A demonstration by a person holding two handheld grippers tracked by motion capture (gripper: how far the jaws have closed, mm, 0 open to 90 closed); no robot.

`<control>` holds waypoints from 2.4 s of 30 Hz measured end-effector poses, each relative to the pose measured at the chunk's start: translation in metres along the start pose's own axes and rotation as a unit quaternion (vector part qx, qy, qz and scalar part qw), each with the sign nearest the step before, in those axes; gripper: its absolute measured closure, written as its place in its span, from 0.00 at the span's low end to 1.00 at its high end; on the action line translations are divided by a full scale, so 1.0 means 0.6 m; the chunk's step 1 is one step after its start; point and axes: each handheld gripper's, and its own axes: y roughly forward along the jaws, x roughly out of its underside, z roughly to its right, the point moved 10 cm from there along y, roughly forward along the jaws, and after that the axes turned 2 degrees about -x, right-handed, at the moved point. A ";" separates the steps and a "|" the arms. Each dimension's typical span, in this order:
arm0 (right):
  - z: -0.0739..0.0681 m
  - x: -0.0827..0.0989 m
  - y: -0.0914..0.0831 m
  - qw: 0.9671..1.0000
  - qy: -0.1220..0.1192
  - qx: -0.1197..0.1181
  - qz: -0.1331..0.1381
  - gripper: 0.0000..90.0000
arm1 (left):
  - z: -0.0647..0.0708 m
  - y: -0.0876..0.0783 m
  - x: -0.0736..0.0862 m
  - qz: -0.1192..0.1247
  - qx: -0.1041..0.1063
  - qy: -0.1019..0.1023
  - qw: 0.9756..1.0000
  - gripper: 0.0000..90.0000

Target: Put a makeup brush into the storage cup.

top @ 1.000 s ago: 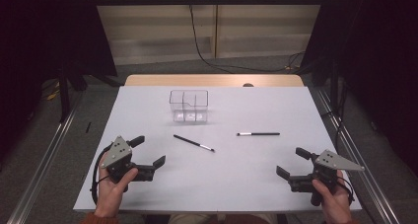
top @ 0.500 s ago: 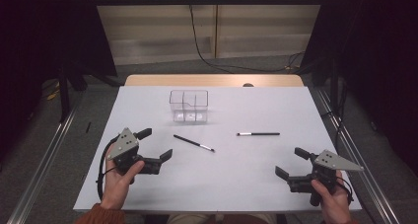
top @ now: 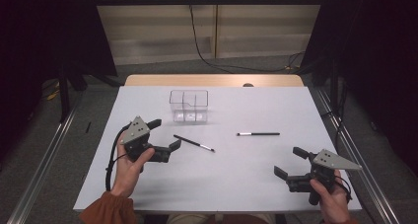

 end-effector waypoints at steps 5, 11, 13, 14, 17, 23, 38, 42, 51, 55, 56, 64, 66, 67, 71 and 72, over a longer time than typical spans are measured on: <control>-0.001 0.000 0.002 1.000 -0.001 -0.001 0.000 0.00 | 0.006 0.017 -0.013 -0.003 0.016 0.008 1.000 0.03; 0.001 0.000 0.002 1.000 0.000 -0.001 -0.001 0.00 | 0.010 0.041 -0.025 -0.007 0.026 0.011 1.000 0.03; 0.000 0.001 0.002 1.000 -0.001 -0.002 -0.002 0.00 | 0.013 0.054 -0.027 -0.011 0.028 0.009 0.999 0.03; 0.000 0.001 0.002 1.000 -0.001 -0.002 -0.002 0.00 | 0.013 0.054 -0.027 -0.011 0.028 0.009 0.999 0.03; 0.000 0.001 0.001 1.000 0.000 -0.002 -0.001 0.00 | 0.011 0.064 -0.029 -0.019 0.027 0.017 0.999 0.03; -0.001 0.001 0.002 1.000 -0.002 -0.003 -0.003 0.00 | 0.016 0.083 -0.031 -0.047 0.040 0.030 0.998 0.03; -0.001 0.001 0.002 1.000 -0.001 -0.004 -0.003 0.00 | 0.024 0.118 -0.037 -0.081 0.071 0.040 0.993 0.03; 0.000 0.002 0.003 1.000 0.001 -0.004 -0.004 0.00 | 0.023 0.126 -0.019 -0.128 0.075 0.062 0.987 0.04; -0.002 0.003 0.003 1.000 0.000 -0.004 -0.006 0.00 | 0.012 0.144 0.007 -0.204 0.084 0.094 0.971 0.07; -0.002 0.003 0.004 1.000 0.000 -0.005 -0.007 0.00 | 0.010 0.151 0.024 -0.247 0.090 0.114 0.958 0.07; -0.002 0.004 0.004 1.000 -0.001 -0.004 -0.008 0.00 | 0.010 0.153 0.027 -0.252 0.090 0.116 0.957 0.07; -0.003 0.006 0.005 1.000 -0.003 -0.008 -0.014 0.00 | 0.016 0.158 0.054 -0.315 0.125 0.130 0.932 0.05; -0.004 0.006 0.006 1.000 -0.003 -0.008 -0.014 0.00 | 0.019 0.160 0.058 -0.325 0.129 0.137 0.927 0.05; -0.005 0.007 0.006 1.000 -0.004 -0.009 -0.014 0.00 | 0.022 0.161 0.060 -0.327 0.132 0.138 0.925 0.05; -0.006 0.007 0.006 1.000 -0.004 -0.010 -0.015 0.00 | 0.026 0.163 0.071 -0.352 0.144 0.151 0.912 0.05; -0.006 0.007 0.006 1.000 -0.003 -0.009 -0.015 0.00 | 0.026 0.164 0.073 -0.356 0.149 0.155 0.909 0.05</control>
